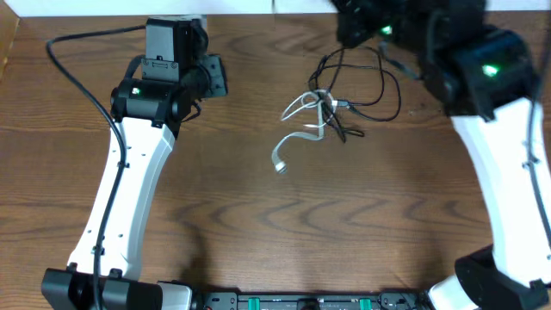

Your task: Untangle cables

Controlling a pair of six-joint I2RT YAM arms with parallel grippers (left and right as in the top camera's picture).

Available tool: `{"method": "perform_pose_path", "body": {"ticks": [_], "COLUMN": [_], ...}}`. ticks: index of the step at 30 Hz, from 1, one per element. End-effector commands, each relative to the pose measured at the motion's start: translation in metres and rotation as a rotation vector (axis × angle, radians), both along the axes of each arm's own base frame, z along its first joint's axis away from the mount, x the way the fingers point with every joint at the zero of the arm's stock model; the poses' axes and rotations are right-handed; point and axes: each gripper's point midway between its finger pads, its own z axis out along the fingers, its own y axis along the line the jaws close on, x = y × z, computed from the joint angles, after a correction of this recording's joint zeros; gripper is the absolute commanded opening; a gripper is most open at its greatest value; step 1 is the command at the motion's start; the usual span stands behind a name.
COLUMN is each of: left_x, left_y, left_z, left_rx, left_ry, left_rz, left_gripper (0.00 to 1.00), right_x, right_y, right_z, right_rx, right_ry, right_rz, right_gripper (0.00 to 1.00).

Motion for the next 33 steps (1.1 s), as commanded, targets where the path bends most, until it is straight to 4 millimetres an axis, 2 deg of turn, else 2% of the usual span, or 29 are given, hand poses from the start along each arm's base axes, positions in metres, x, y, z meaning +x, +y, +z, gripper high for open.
{"method": "perform_pose_path", "body": {"ticks": [1,8,12,17,19,24,28,31,33], "left_x": [-0.018,-0.044,-0.052,-0.041,-0.037,-0.039,-0.051,-0.066,-0.075], "left_y": [-0.052,-0.109,-0.131,-0.135,-0.137,-0.150,-0.157,-0.160,-0.162], "left_z": [0.020,0.040,0.033,-0.005,-0.022,-0.047,-0.043,-0.036,-0.034], "left_rx": [-0.097,-0.295,-0.300,-0.377,-0.412,-0.501,-0.504,-0.508,-0.506], "left_ry": [-0.081,-0.118,-0.107,0.064,0.143,0.238,0.167,0.096,0.055], "left_rz": [-0.388,-0.660,-0.741,-0.652,-0.608,-0.661,-0.828,-0.971,-1.044], "left_gripper": [0.52,0.53,0.54,0.55,0.58,0.59,0.67,0.78,0.80], "right_x": [0.007,0.008,0.007,0.007,0.007,0.006,0.007,0.007,0.007], "right_y": [-0.017,-0.012,-0.015,-0.016,-0.017,-0.018,-0.023,-0.027,-0.028], "right_z": [0.008,-0.011,-0.016,-0.019,-0.019,-0.022,-0.026,-0.030,-0.031], "right_rx": [0.076,0.087,0.079,0.074,0.070,0.057,0.049,0.044,0.040], "right_ry": [0.037,0.125,0.146,0.155,0.156,0.159,0.177,0.190,0.197], "right_rz": [-0.120,-0.114,-0.122,-0.125,-0.124,-0.123,-0.134,-0.145,-0.146], "right_gripper": [0.01,0.01,0.01,0.01,0.01,0.01,0.01,0.01,0.01]}}
